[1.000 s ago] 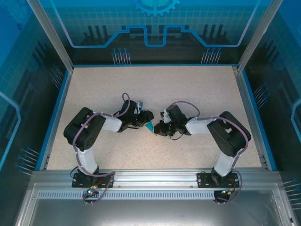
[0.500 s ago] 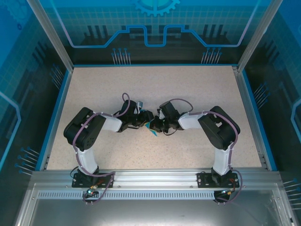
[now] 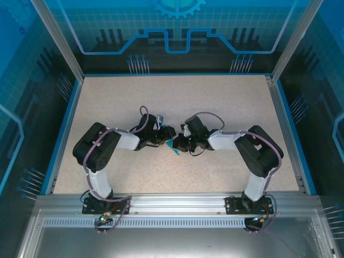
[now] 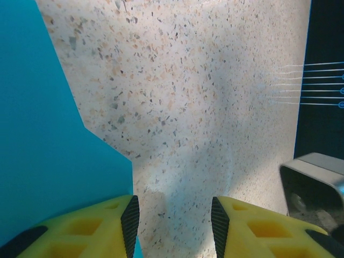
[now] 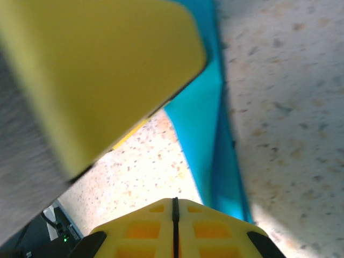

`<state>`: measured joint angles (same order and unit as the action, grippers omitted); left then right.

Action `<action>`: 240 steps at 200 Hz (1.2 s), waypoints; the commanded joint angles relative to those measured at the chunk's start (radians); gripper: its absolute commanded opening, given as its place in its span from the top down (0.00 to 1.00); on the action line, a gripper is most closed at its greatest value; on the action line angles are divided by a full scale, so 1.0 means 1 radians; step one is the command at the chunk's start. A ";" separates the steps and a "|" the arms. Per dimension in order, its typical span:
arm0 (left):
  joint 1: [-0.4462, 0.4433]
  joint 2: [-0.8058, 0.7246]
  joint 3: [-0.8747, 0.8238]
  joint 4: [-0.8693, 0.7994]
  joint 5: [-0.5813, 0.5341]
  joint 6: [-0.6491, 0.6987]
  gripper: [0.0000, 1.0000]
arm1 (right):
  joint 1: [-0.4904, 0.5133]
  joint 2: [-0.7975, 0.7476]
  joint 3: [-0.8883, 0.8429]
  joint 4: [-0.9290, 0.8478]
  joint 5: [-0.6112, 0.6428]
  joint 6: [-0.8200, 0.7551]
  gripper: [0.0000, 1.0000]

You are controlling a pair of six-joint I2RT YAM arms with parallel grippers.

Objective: Fold a paper plane with a square sheet of paper (pick it up from the middle)
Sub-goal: Fold the wing for the fifth time at the center of the table.

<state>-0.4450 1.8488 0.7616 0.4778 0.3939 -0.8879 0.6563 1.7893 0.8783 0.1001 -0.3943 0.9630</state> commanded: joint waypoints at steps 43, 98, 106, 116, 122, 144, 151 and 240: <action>0.010 0.046 -0.006 -0.110 -0.022 0.020 0.57 | 0.046 0.049 0.063 -0.109 0.054 -0.027 0.92; 0.009 0.049 -0.002 -0.115 -0.020 0.027 0.57 | -0.009 0.068 0.021 -0.125 0.075 -0.050 0.93; 0.009 0.049 -0.005 -0.114 -0.021 0.027 0.57 | -0.015 0.066 0.014 -0.125 0.073 -0.051 0.93; 0.009 0.049 -0.005 -0.114 -0.022 0.027 0.57 | -0.026 0.065 0.007 -0.116 0.070 -0.050 0.93; 0.009 0.049 -0.005 -0.115 -0.022 0.029 0.57 | -0.033 0.064 -0.006 -0.110 0.068 -0.047 0.93; 0.010 0.049 -0.006 -0.118 -0.022 0.031 0.57 | -0.062 0.071 -0.062 -0.059 0.011 -0.034 0.93; 0.011 0.047 -0.006 -0.121 -0.023 0.033 0.57 | -0.074 0.068 -0.084 -0.031 0.001 -0.023 0.93; 0.015 0.052 -0.012 -0.116 -0.028 0.025 0.57 | -0.107 0.010 -0.152 -0.087 -0.100 -0.108 0.93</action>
<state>-0.4450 1.8515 0.7639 0.4728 0.3985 -0.8875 0.5655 1.8324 0.7776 0.2066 -0.4950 0.9138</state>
